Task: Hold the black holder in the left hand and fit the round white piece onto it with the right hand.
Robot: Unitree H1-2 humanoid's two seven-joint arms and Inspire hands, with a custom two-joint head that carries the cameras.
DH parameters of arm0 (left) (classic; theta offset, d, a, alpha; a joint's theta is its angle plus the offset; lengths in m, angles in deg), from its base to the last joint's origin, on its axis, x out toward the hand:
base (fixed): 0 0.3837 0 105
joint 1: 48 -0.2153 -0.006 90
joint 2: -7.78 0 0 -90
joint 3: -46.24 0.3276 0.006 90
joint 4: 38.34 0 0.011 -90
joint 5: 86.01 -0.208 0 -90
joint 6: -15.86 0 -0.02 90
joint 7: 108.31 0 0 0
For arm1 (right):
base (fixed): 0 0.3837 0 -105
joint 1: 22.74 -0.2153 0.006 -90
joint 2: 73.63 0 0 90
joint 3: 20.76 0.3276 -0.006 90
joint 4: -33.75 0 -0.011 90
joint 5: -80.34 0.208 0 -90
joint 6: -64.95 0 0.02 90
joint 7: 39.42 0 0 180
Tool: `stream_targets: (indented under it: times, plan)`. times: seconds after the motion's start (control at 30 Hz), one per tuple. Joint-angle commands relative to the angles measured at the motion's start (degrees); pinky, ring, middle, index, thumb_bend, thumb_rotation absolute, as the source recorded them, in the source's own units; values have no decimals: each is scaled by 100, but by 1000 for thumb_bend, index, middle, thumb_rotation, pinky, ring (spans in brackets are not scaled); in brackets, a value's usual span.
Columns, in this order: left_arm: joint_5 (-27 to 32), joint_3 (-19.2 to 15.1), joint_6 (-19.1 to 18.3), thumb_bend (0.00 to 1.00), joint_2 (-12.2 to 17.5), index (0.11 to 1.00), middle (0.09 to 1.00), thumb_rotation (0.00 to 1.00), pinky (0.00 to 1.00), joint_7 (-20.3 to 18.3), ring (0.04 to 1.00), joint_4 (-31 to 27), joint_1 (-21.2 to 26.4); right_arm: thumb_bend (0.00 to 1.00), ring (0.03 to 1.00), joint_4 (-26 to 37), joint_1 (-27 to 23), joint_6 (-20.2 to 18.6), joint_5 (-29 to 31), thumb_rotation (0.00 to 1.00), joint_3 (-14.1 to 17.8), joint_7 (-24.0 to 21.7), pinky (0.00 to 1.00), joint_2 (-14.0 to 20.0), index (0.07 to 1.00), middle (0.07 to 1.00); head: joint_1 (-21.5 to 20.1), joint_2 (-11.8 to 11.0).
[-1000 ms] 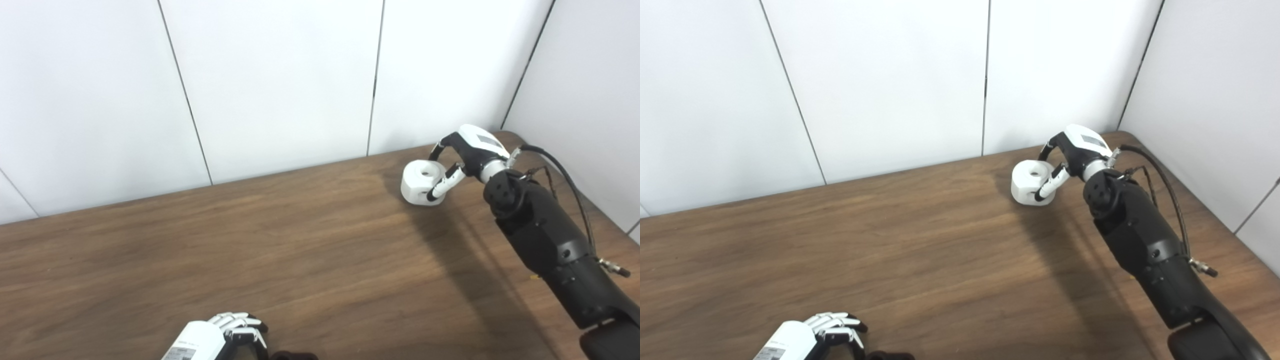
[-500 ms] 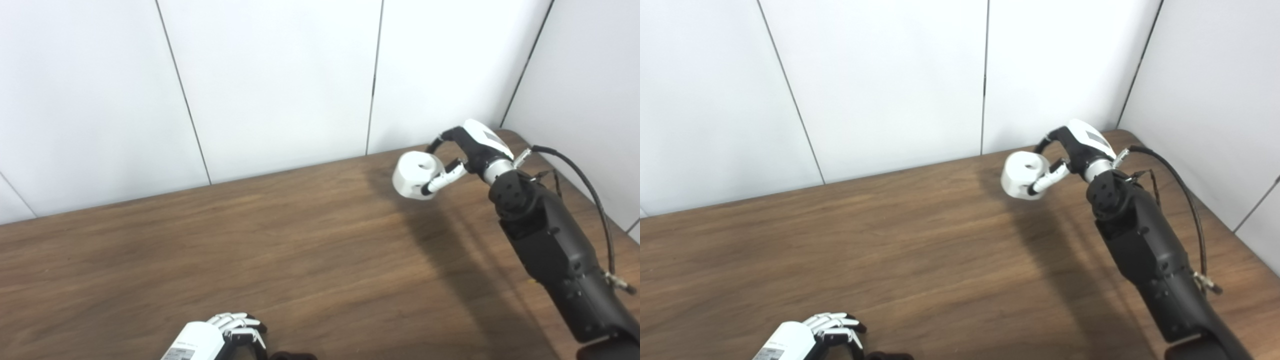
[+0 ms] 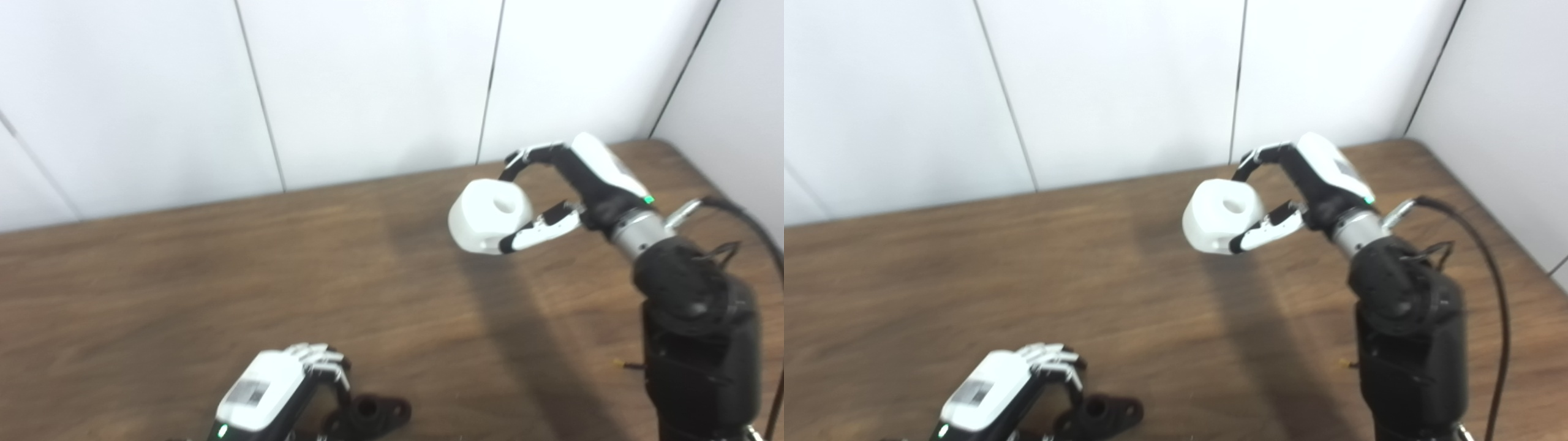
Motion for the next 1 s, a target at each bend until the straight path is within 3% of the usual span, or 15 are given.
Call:
stream_targets:
  times: [0.0, 0.1, 0.17, 0.4, 0.6, 0.77, 0.97]
  plan:
    - [-170, 165, -29, 521, -15, 486, 775, 50, 869, -280, 849, 64, -48, 524, 857, 438, -19, 4, -170, 134, 79, -567, 951, -227, 483, 766, 24, 65]
    - [-177, 186, -56, 521, -24, 486, 773, 50, 863, -269, 844, 70, -25, 524, 863, 821, 76, 5, -380, 135, 65, -1132, 926, -454, 483, 798, 58, 169]
    - [-177, 194, -97, 522, -23, 486, 773, 50, 863, -308, 844, 47, -3, 524, 870, 909, 88, 10, -428, 134, -3, -1264, 922, -531, 483, 813, 62, 223]
    - [-183, 201, -235, 522, -55, 486, 776, 50, 870, -461, 851, -6, 69, 523, 885, 912, 216, 305, -382, 133, -190, -1175, 919, -816, 483, 820, 100, 441]
    - [-162, 196, -180, 522, -105, 485, 771, 50, 853, -355, 837, 63, 100, 524, 875, 912, 472, 977, -281, 134, -104, -994, 861, -1179, 484, 822, 145, 619]
    - [-204, 184, -162, 522, -161, 484, 768, 50, 834, -309, 828, 77, 131, 524, 876, 912, 796, 1540, -126, 134, -35, -882, 878, -1499, 484, 824, 163, 804]
    - [-249, 187, -323, 522, -221, 485, 775, 50, 860, -538, 838, -1, 203, 523, 879, 912, 1019, 1801, 139, 132, -41, -857, 840, -1823, 483, 825, 193, 967]
